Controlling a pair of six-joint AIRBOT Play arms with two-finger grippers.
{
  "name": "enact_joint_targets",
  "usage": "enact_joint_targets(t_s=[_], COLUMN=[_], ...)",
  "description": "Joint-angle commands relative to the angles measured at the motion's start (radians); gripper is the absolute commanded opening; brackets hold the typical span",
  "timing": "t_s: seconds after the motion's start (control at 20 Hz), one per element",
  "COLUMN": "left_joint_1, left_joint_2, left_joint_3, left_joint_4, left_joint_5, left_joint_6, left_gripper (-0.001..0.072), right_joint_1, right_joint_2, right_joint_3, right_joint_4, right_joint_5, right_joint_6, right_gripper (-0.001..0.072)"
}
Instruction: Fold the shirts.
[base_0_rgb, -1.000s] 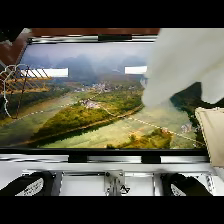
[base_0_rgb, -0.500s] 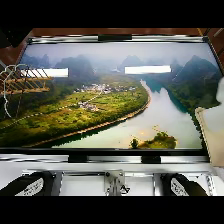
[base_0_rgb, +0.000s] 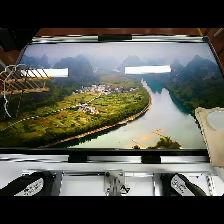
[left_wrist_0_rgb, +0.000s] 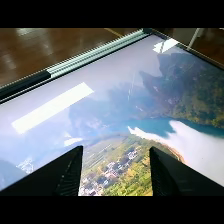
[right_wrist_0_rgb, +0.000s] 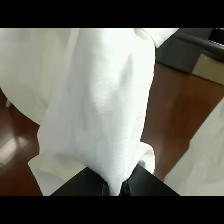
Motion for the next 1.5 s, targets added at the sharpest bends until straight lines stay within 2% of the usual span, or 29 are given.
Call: enact_joint_targets(t_s=[0.0, 0.1, 0.45, 0.8, 1.05, 1.1, 1.2, 1.45], left_joint_1=[0.001, 0.0, 0.0, -0.002, -0.002, -0.002, -0.002, -0.002], left_joint_2=[-0.005, -0.005, -0.005, -0.005, -0.004, -0.006, -0.007, -0.02], left_joint_3=[0.001, 0.001, 0.001, 0.002, 0.001, 0.001, 0.001, 0.001], left_joint_4=[0.026, 0.04, 0.039, 0.039, 0.04, 0.04, 0.044, 0.092], left_joint_5=[-0.022, -0.039, -0.061, -0.086, -0.127, -0.127, -0.127, -0.147], left_joint_6=[-0.023, -0.024, -0.151, -0.231, -0.285, -0.285, -0.285, -0.285], left_gripper=[0.0508, 0.0508, 0.0507, 0.0507, 0.0498, 0.0499, 0.0498, 0.0499], right_joint_1=[-0.08, -0.131, -0.343, -0.539, -0.641, -0.65, -0.649, -0.649], right_joint_2=[-0.033, -0.046, -0.079, -0.106, -0.116, -0.111, -0.097, -0.016], right_joint_3=[0.0, 0.0, 0.0, 0.0, 0.0, 0.0, 0.0, 0.0], right_joint_4=[-0.001, -0.002, 0.006, 0.104, 0.188, 0.209, 0.256, 0.45], right_joint_5=[-0.064, -0.092, -0.146, -0.197, -0.171, -0.154, -0.085, 0.243], right_joint_6=[0.0, 0.004, 0.056, 0.056, 0.045, 0.044, 0.021, -0.136], right_gripper=[0.0084, 0.0084, 0.0084, 0.0084, 0.009, 0.0129, 0.0522, 0.0518])
